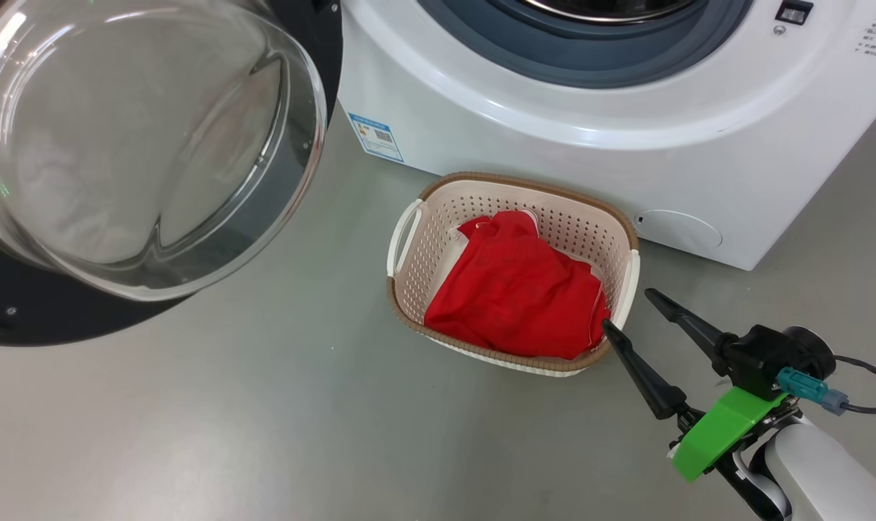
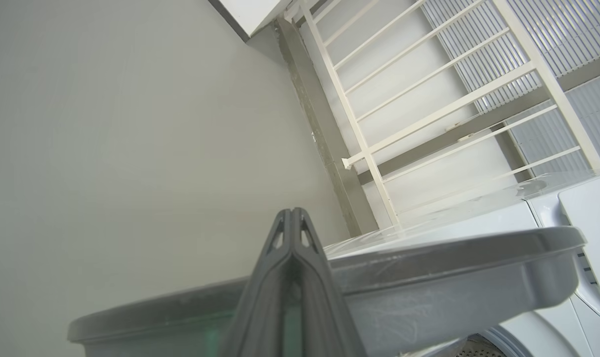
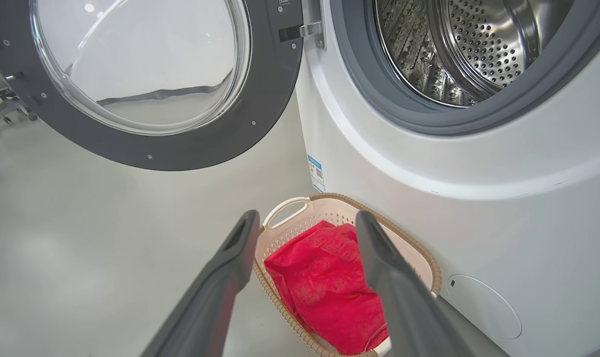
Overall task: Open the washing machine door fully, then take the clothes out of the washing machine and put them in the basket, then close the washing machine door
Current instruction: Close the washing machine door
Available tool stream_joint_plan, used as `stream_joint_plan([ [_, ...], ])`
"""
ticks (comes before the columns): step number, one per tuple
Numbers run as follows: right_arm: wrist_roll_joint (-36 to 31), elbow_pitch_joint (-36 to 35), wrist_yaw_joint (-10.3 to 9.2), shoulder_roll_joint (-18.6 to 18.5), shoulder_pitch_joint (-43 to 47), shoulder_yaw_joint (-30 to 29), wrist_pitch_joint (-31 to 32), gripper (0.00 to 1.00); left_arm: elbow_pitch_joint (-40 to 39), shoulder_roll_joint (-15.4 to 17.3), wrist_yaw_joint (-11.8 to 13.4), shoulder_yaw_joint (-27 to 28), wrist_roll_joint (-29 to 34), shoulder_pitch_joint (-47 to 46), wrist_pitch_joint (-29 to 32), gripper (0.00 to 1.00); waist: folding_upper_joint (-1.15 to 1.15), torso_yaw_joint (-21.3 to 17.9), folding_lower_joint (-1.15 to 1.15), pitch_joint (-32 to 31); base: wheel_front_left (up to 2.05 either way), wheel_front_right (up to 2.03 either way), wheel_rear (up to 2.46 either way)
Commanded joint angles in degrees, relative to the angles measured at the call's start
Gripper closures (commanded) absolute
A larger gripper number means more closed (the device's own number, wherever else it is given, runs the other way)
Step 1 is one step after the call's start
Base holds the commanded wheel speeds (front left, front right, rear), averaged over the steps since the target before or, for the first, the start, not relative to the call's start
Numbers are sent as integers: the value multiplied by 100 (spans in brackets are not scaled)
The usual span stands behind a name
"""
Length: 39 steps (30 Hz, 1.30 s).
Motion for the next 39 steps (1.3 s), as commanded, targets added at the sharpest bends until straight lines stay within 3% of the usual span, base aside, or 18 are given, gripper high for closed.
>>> stream_joint_plan([
  [1, -23, -122, 9, -28, -37, 84, -44, 0, -166, 314, -26, 24, -43, -99, 137, 100, 0, 2, 0, 9, 0, 0, 0],
  [15, -24, -94, 9, 15, -55, 28, -44, 0, -1031, 180, -109, -211, -295, 397, 1151, 100, 0, 28, 0, -56, 0, 0, 0],
  [39, -35, -128, 9, 130, 77, -75, -44, 0, -3704, 189, -118, -975, -1066, 1472, 2224, 100, 0, -40, 0, -293, 0, 0, 0],
])
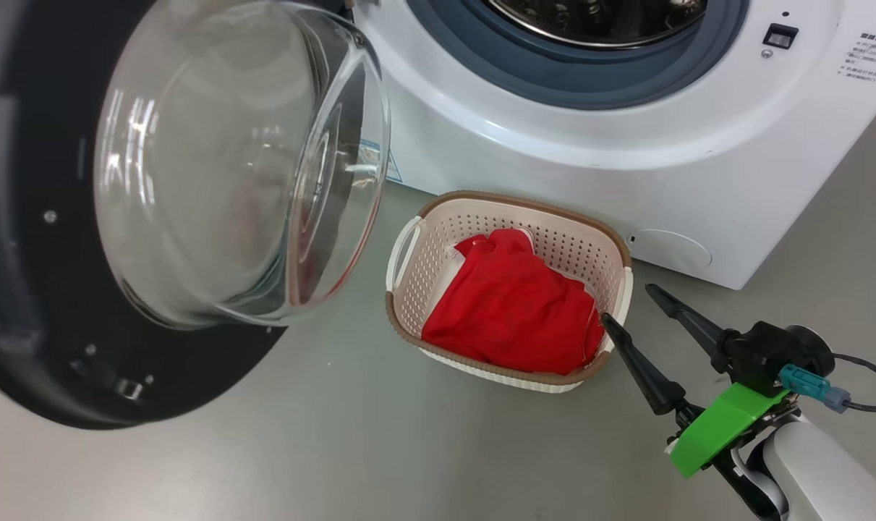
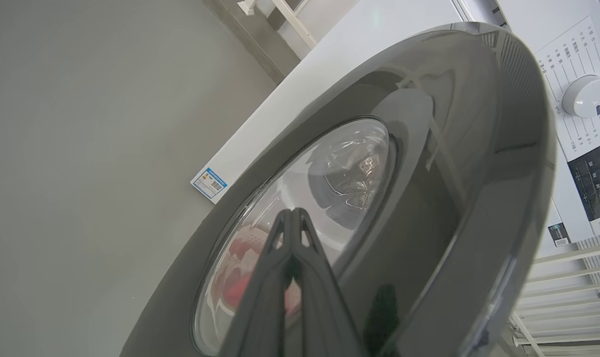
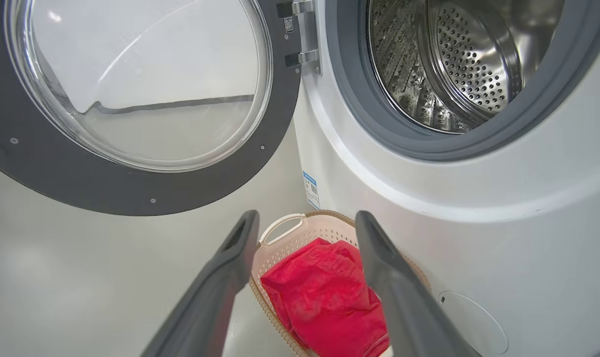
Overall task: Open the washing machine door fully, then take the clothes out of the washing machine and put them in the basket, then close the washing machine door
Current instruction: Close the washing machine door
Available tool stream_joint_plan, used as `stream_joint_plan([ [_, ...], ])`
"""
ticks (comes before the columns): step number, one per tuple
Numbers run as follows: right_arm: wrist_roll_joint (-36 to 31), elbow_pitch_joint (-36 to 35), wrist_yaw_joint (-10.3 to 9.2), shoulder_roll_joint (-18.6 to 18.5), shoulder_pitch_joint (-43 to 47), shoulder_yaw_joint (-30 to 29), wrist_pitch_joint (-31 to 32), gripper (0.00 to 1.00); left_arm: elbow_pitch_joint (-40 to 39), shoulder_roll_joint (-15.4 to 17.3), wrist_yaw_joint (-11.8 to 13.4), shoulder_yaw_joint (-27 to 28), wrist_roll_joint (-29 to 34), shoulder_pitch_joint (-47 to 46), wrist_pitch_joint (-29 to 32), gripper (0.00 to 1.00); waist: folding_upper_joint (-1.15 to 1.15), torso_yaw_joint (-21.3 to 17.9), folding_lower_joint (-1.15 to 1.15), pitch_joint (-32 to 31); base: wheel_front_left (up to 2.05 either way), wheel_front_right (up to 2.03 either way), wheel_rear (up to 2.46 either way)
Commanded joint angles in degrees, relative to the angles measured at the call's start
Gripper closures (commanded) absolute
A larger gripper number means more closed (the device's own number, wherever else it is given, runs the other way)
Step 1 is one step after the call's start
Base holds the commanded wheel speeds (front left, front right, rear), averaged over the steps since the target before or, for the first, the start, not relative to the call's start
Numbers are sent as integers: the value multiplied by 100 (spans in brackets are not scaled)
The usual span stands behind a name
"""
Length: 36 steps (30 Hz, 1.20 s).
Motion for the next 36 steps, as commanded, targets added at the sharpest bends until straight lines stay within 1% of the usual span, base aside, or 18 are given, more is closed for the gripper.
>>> stream_joint_plan([
  [1, -37, -139, 9, 35, 76, 56, -44, 0, -371, 340, -64, 61, -119, 42, 109, 100, 0, -22, 0, -24, 0, 0, 0],
  [13, -66, -187, 9, 71, 117, -64, -44, 0, -1274, 305, -64, -370, -397, 213, 297, 100, 0, -171, 0, -35, 0, 0, 0],
  [20, -82, -207, 9, 106, 137, -141, -44, 0, -1798, 285, -65, -624, -543, 259, 394, 100, 0, -349, 0, -41, 0, 0, 0],
  [27, -112, -241, 9, 183, 152, -225, -44, 0, -2264, 266, -65, -882, -545, 292, 396, 100, 0, -574, 0, -30, 0, 0, 0],
  [36, -147, -276, 9, 280, 136, -330, -44, 0, -2794, 156, -65, -1167, -532, 287, 354, 100, 0, -892, 0, 10, 0, 0, 0],
])
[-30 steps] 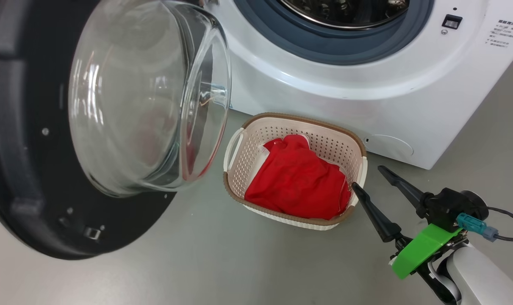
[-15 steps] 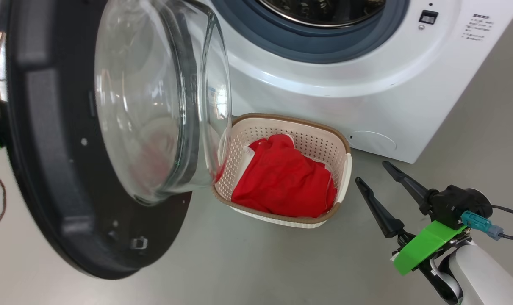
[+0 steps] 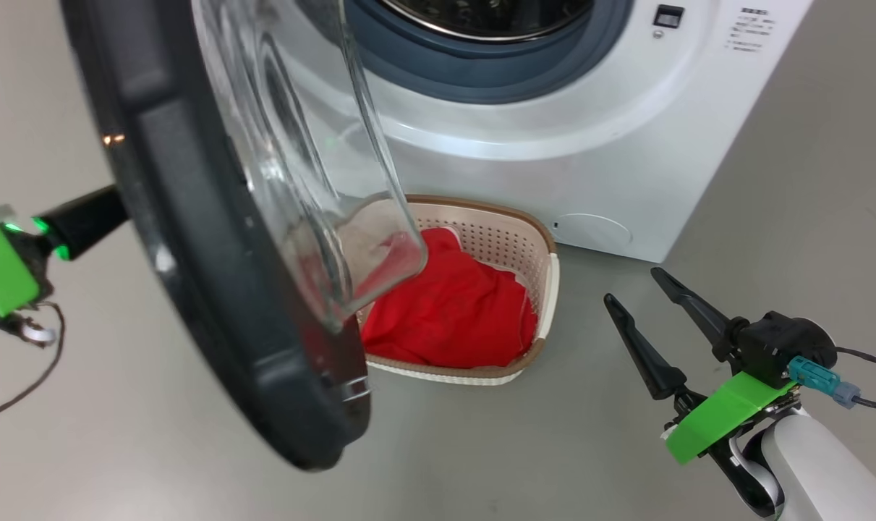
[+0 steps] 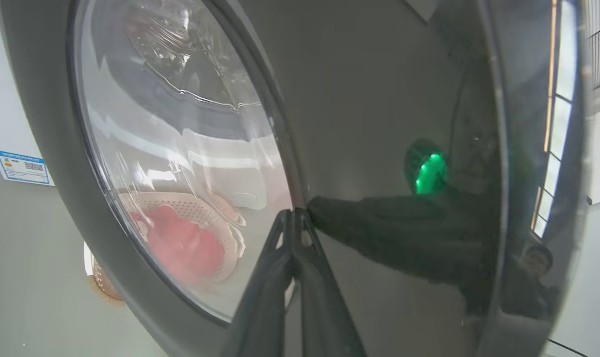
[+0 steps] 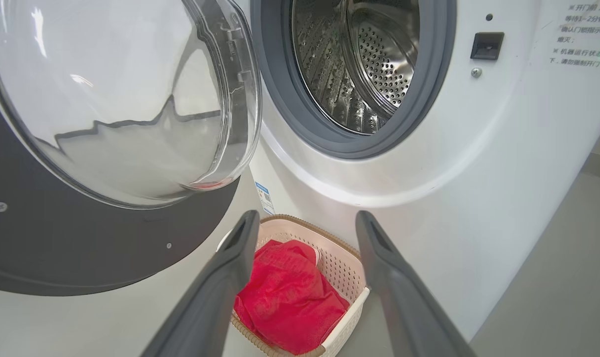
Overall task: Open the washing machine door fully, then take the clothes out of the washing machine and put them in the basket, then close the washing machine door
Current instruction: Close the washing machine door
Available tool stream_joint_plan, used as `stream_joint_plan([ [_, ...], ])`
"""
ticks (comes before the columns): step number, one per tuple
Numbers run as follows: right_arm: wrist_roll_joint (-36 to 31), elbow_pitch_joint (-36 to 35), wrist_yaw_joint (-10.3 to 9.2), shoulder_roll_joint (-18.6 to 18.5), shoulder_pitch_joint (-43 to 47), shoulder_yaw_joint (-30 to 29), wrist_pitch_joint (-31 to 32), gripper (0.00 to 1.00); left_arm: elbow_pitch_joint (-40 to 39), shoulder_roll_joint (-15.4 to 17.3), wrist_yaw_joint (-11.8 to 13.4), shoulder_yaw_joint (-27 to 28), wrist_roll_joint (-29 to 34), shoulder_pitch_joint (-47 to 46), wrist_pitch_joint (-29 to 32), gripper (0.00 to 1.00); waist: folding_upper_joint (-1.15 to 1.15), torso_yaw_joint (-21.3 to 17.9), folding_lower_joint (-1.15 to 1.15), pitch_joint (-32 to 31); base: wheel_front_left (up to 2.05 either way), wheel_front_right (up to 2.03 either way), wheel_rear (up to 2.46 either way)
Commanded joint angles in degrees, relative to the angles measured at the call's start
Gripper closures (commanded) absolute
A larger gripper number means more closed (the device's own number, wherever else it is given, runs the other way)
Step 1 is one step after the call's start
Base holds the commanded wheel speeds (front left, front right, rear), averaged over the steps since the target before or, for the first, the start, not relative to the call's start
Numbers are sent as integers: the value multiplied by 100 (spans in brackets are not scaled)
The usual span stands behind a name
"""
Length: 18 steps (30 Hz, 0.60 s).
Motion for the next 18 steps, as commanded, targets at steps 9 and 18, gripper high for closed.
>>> stream_joint_plan([
  [9, -105, -199, 9, 139, 78, -62, -44, 0, -469, -20, -66, -161, 216, -321, -245, 100, 0, -527, 0, 76, 0, 0, 0],
  [18, -133, -235, 9, 255, 48, -124, -44, 0, -398, -222, -66, -402, 432, -556, -439, 100, 0, -925, 0, 159, 0, 0, 0],
])
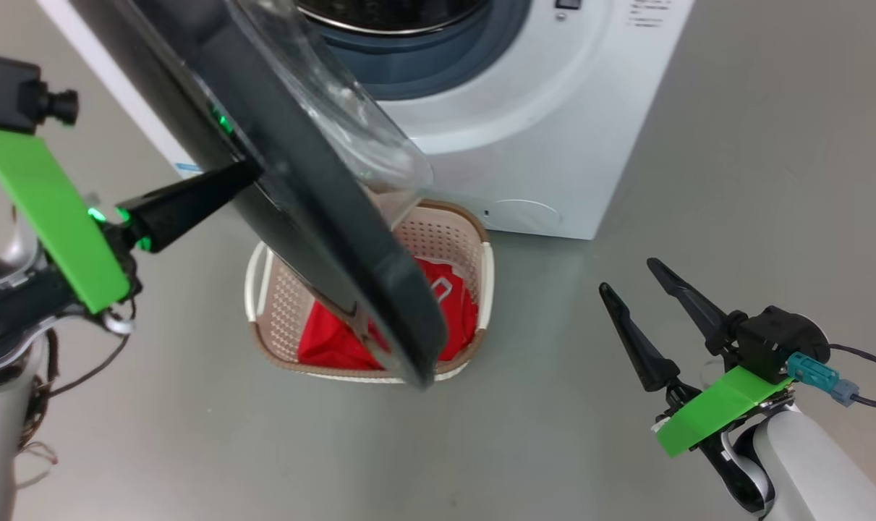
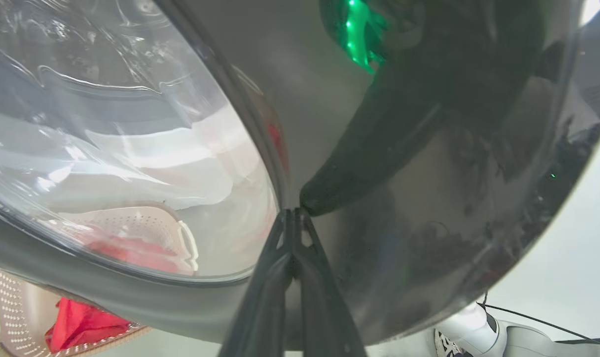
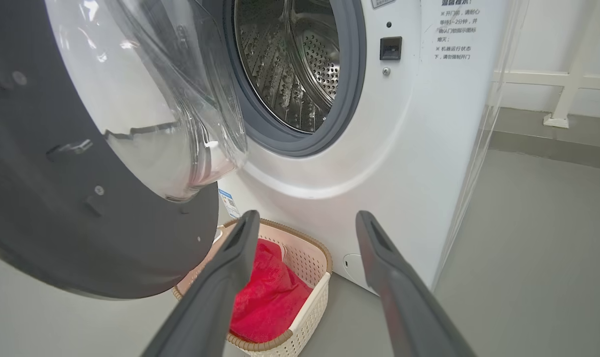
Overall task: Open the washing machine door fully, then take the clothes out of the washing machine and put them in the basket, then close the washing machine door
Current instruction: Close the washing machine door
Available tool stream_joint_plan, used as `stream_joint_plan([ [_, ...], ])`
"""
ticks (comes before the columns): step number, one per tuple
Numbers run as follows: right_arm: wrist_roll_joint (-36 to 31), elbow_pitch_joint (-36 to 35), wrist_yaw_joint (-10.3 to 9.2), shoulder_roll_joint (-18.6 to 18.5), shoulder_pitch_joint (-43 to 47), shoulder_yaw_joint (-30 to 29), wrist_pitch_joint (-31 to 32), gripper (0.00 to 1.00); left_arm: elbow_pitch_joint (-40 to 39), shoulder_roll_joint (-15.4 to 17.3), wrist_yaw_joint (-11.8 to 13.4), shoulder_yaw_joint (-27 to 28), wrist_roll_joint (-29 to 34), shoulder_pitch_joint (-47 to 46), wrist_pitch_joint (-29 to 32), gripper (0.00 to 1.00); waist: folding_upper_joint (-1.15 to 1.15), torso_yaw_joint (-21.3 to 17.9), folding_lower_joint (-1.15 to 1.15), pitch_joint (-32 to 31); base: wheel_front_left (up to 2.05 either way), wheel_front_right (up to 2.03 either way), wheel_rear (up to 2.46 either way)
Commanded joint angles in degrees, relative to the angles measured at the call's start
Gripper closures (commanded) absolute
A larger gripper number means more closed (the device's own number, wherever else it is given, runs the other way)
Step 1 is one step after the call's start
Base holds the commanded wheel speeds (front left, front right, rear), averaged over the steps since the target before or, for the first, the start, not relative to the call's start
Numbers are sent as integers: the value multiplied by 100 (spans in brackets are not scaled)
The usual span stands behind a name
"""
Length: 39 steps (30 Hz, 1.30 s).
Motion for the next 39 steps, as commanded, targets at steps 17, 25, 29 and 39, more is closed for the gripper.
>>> stream_joint_plan([
  [17, -127, -203, 9, 249, -48, -10, -44, 0, 598, -154, -66, 66, 359, -1048, -665, 100, 0, -863, 0, 236, 0, 0, 0],
  [25, -147, -236, 9, 380, -94, -79, -44, 0, 1206, -147, -66, 123, 357, -1558, -933, 100, 0, -1198, 0, 402, 0, 0, 0],
  [29, -159, -251, 9, 425, -113, -109, -44, 0, 1459, -124, -66, 119, 408, -1775, -1117, 100, 0, -1331, 0, 463, 0, 0, 0],
  [39, -183, -262, 9, 489, -147, -143, -44, 0, 1874, -33, -66, -54, 491, -2120, -1436, 100, 0, -1511, 0, 528, 0, 0, 0],
])
